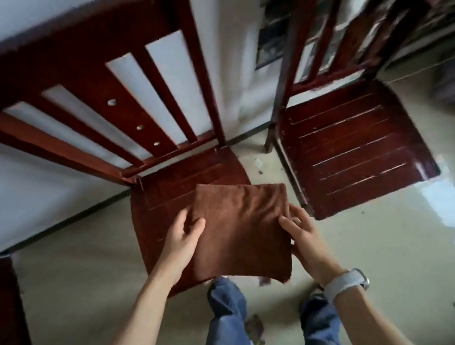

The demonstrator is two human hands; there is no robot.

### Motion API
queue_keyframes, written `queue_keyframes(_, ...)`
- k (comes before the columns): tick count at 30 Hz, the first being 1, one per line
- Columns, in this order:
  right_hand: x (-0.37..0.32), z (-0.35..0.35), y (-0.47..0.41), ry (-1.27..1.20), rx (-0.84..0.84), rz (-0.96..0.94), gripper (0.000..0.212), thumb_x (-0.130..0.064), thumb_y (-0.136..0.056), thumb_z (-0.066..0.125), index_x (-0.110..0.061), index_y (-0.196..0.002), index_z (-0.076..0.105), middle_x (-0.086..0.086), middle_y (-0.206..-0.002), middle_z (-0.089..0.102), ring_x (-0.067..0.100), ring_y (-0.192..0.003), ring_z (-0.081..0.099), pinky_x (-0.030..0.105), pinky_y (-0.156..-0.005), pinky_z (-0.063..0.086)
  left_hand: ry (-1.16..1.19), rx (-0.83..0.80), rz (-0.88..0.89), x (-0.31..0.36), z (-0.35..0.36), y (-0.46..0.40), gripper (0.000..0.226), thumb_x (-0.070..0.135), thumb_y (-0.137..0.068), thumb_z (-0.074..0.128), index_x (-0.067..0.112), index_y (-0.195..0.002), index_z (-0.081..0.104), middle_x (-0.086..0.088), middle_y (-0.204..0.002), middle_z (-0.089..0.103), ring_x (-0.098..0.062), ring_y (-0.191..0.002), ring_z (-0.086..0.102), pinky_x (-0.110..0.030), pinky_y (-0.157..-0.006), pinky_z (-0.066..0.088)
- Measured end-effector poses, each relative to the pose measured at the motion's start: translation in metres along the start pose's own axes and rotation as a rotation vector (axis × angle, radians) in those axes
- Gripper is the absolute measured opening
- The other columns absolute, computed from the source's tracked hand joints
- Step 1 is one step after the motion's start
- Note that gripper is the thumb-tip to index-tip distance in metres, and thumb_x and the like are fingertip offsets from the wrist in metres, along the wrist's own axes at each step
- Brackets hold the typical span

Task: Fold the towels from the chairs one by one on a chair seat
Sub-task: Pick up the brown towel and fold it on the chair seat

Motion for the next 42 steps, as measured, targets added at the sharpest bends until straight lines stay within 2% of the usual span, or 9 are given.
queue_keyframes(2, -0.030, -0.055, 0.026, -0.016, 0.053, -0.067, 0.026, -0.017, -0.093, 0.051, -0.029, -0.116, 0.053, -0.010, -0.080, 0.064, 0.002, -0.073, 0.063, 0.018, -0.053, 0.048, -0.053, -0.043, 0.075, 0.040, 0.053, 0.017, 0.040, 0.023, -0.090, 0.054, 0.020, -0.129, 0.047, 0.006, -0.123, 0.055, -0.006, -0.111, 0.052, -0.020, -0.092, 0.038)
queue_keyframes(7, -0.085, -0.223, 0.094, -0.039, 0.177, -0.185, 0.025, -0.015, -0.095, 0.047, -0.027, -0.116, 0.050, 0.002, -0.091, 0.057, 0.011, -0.082, 0.058, 0.027, -0.068, 0.049, -0.073, -0.175, 0.154, 0.120, 0.224, 0.061, 0.029, 0.020, -0.088, 0.056, 0.026, -0.116, 0.053, 0.002, -0.113, 0.062, -0.011, -0.102, 0.059, -0.023, -0.084, 0.045)
queue_keyframes(10, -0.105, -0.333, 0.137, -0.107, 0.318, -0.220, 0.028, -0.014, -0.094, 0.047, -0.022, -0.121, 0.049, 0.006, -0.093, 0.057, 0.015, -0.083, 0.057, 0.028, -0.071, 0.047, -0.083, -0.293, 0.168, 0.161, 0.335, 0.087, 0.038, 0.022, -0.087, 0.058, 0.022, -0.125, 0.049, 0.004, -0.116, 0.059, -0.013, -0.107, 0.057, -0.030, -0.094, 0.045)
queue_keyframes(15, -0.119, -0.481, 0.200, -0.307, 0.535, -0.283, 0.022, -0.012, -0.093, 0.047, -0.026, -0.109, 0.054, -0.005, -0.086, 0.066, 0.001, -0.065, 0.062, 0.016, -0.053, 0.046, -0.111, -0.518, 0.245, 0.229, 0.496, 0.125, 0.031, 0.013, -0.087, 0.059, 0.019, -0.117, 0.055, -0.002, -0.116, 0.063, -0.014, -0.106, 0.059, -0.036, -0.098, 0.045)
queue_keyframes(19, -0.128, -0.572, 0.230, -0.445, 0.663, -0.322, 0.023, -0.014, -0.093, 0.049, -0.026, -0.111, 0.056, -0.003, -0.092, 0.067, 0.011, -0.082, 0.062, 0.027, -0.067, 0.047, -0.123, -0.678, 0.278, 0.281, 0.607, 0.147, 0.027, 0.005, -0.087, 0.056, 0.024, -0.106, 0.058, -0.005, -0.104, 0.065, -0.019, -0.097, 0.060, -0.038, -0.092, 0.047)
queue_keyframes(25, -0.171, -0.708, 0.227, -0.574, 0.781, -0.375, 0.028, -0.012, -0.093, 0.047, -0.021, -0.119, 0.053, 0.007, -0.097, 0.059, 0.019, -0.090, 0.056, 0.033, -0.071, 0.045, -0.141, -0.828, 0.295, 0.352, 0.771, 0.142, 0.031, 0.003, -0.088, 0.055, 0.021, -0.113, 0.055, -0.009, -0.111, 0.062, -0.020, -0.101, 0.059, -0.036, -0.094, 0.047)
queue_keyframes(30, -0.236, -0.831, 0.217, -0.664, 0.868, -0.388, 0.026, -0.012, -0.094, 0.046, -0.025, -0.114, 0.056, 0.010, -0.103, 0.062, 0.024, -0.097, 0.060, 0.046, -0.093, 0.046, -0.136, -0.920, 0.258, 0.422, 0.915, 0.128, 0.037, 0.002, -0.088, 0.054, 0.007, -0.125, 0.050, -0.009, -0.113, 0.060, -0.018, -0.101, 0.058, -0.032, -0.091, 0.047)
queue_keyframes(33, -0.274, -0.899, 0.218, -0.715, 0.905, -0.422, 0.024, -0.012, -0.093, 0.047, -0.028, -0.106, 0.058, 0.009, -0.102, 0.065, 0.024, -0.097, 0.062, 0.043, -0.090, 0.049, -0.193, -0.950, 0.287, 0.471, 0.993, 0.129, 0.039, 0.005, -0.088, 0.056, 0.009, -0.126, 0.049, -0.011, -0.119, 0.058, -0.024, -0.111, 0.056, -0.040, -0.100, 0.044)
queue_keyframes(42, -0.325, -1.068, 0.198, -0.831, 1.006, -0.423, 0.024, -0.011, -0.094, 0.046, -0.025, -0.110, 0.058, 0.005, -0.103, 0.066, 0.020, -0.097, 0.062, 0.038, -0.084, 0.051, -0.334, -1.019, 0.312, 0.541, 1.186, 0.126, 0.038, 0.006, -0.088, 0.056, 0.009, -0.125, 0.050, -0.011, -0.120, 0.059, -0.024, -0.112, 0.056, -0.043, -0.101, 0.043)
Point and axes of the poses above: each hand's wrist, its own y-axis away from the middle knuckle, its own z-axis out of the palm, x = y × z, the point moved 9 cm from there along -y, towards the middle knuckle
